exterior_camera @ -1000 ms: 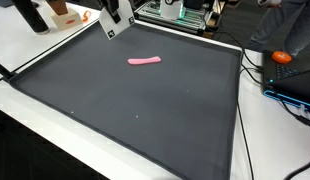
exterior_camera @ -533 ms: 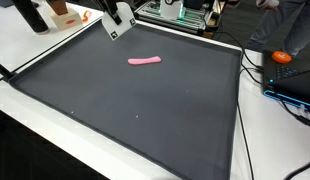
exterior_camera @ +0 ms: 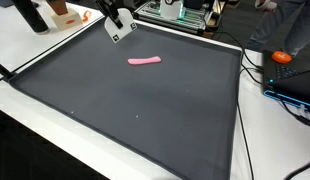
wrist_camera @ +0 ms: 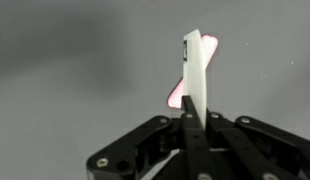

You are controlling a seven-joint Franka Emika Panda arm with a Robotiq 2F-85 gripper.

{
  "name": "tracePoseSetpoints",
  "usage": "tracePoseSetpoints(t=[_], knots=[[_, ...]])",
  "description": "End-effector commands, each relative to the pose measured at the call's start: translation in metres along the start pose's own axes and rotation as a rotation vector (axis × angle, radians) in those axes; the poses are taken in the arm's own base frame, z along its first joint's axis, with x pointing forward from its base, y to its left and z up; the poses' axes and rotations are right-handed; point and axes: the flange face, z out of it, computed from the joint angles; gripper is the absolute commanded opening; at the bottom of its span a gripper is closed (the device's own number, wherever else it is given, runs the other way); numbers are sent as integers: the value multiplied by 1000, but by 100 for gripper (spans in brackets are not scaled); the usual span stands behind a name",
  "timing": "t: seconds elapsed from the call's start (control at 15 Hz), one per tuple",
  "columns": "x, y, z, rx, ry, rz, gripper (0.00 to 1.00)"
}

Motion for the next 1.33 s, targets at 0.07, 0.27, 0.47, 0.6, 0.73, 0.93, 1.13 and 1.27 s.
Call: tracePoseSetpoints(t=[0.07, 0.27, 0.47, 0.6, 0.73, 0.93, 1.13, 1.27], knots=[[-10, 18, 9, 20, 22, 9, 1], [-10, 22, 17, 3, 15, 24, 1], [-11, 22, 24, -16, 15, 24, 1], [-11, 22, 28, -25, 10, 21, 1], [-12, 20, 31, -36, 7, 17, 1], [-13, 11, 33, -50, 9, 0, 1], [-15, -1, 37, -76, 13, -29, 1], [-17, -10, 40, -95, 13, -51, 1]])
